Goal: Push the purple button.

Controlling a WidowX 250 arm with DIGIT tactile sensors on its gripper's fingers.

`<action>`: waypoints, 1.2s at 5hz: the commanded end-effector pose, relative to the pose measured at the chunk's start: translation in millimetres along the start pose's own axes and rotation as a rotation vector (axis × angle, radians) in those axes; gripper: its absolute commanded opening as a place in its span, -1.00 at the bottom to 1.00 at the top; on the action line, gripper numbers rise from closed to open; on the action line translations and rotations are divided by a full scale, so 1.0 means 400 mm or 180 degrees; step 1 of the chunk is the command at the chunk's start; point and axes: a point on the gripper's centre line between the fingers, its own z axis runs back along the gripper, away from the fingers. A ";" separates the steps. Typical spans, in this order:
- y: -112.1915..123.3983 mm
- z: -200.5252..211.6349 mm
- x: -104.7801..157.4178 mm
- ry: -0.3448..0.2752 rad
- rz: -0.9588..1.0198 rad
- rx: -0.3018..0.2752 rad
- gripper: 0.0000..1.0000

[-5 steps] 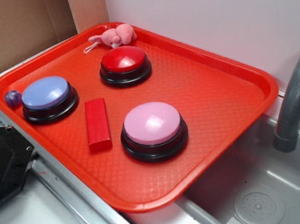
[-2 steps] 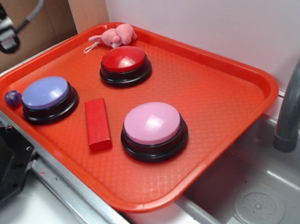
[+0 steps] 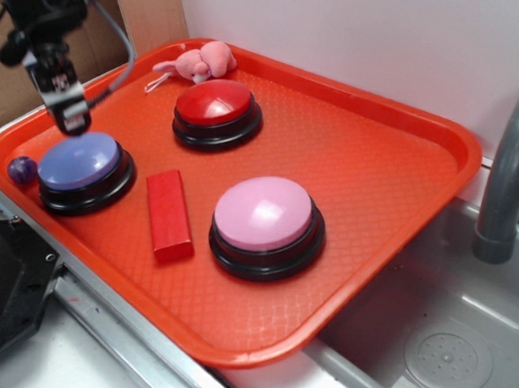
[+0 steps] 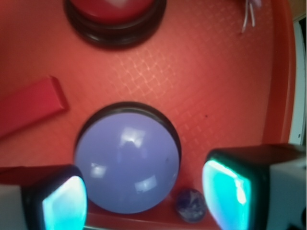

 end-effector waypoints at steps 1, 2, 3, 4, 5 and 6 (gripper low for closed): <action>-0.021 -0.079 0.034 0.0156 0.0129 -0.0039 1.00; -0.021 -0.057 0.027 0.0112 0.0135 -0.0044 1.00; -0.020 0.014 0.019 0.0008 0.0078 0.0083 1.00; -0.015 0.089 0.006 -0.0032 0.0058 0.0232 1.00; -0.006 0.123 -0.009 -0.0094 -0.0021 0.0152 1.00; -0.002 0.134 -0.019 -0.0094 0.0040 0.0049 1.00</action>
